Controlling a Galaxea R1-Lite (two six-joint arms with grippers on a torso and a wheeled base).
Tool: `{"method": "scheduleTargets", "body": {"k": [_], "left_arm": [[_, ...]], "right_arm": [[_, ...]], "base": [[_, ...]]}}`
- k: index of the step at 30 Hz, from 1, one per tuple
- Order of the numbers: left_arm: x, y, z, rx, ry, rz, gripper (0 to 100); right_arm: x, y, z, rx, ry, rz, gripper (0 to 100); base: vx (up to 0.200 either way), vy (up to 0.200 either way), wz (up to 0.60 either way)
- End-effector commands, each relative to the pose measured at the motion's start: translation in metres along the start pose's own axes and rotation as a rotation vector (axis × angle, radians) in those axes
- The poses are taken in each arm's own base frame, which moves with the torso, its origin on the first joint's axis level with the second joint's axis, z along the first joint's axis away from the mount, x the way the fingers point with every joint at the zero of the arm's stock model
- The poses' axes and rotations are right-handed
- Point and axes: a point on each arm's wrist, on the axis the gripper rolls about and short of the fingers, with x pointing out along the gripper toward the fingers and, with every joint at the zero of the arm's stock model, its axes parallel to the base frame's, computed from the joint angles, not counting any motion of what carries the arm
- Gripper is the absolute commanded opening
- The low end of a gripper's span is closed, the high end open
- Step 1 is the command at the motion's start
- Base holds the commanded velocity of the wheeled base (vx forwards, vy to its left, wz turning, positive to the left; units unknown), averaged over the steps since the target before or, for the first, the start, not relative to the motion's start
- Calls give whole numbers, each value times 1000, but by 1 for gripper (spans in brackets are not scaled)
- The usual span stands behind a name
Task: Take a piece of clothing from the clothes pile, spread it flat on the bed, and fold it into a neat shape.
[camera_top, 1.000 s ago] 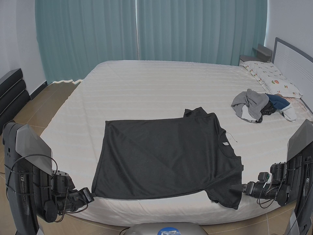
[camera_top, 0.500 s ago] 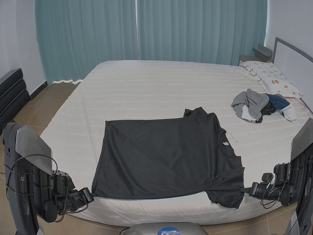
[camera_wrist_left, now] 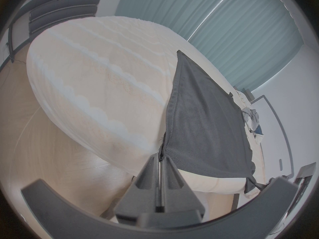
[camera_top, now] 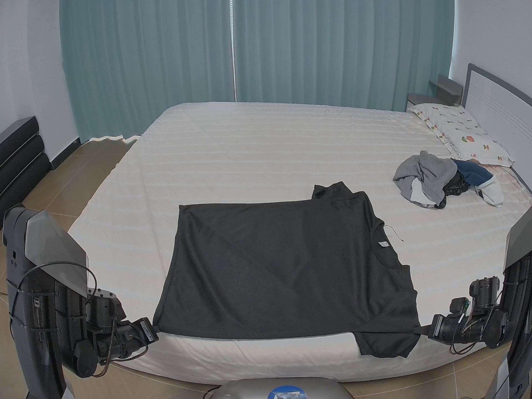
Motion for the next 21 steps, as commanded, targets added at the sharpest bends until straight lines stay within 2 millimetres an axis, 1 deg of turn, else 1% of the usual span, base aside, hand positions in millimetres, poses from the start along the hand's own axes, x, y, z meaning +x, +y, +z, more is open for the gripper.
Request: {"method": "scheduleTargets", "body": {"k": [1, 7, 12, 15, 18, 21], "left_arm": [[-4, 2, 0, 45, -33, 52, 0], [-6, 3, 0, 58, -28, 80, 0], [-15, 0, 1, 99, -6, 94, 0], [-24, -2, 1, 106, 13, 105, 0], [-28, -3, 2, 114, 11, 111, 0], [-30, -1, 0, 176, 22, 157, 0]], "right_arm": [[-15, 7, -1, -41, 9, -13, 0], [-23, 9, -5, -43, 33, -66, 0], [-30, 13, -8, -41, 62, -79, 0], [-35, 14, -13, -62, 98, -109, 0], [-40, 16, -14, -69, 111, -116, 0], [-45, 18, -16, -68, 119, -125, 0]], "base": [[0, 0, 0], [0, 0, 0], [0, 0, 0], [0, 0, 0], [0, 0, 0], [0, 0, 0]]}}
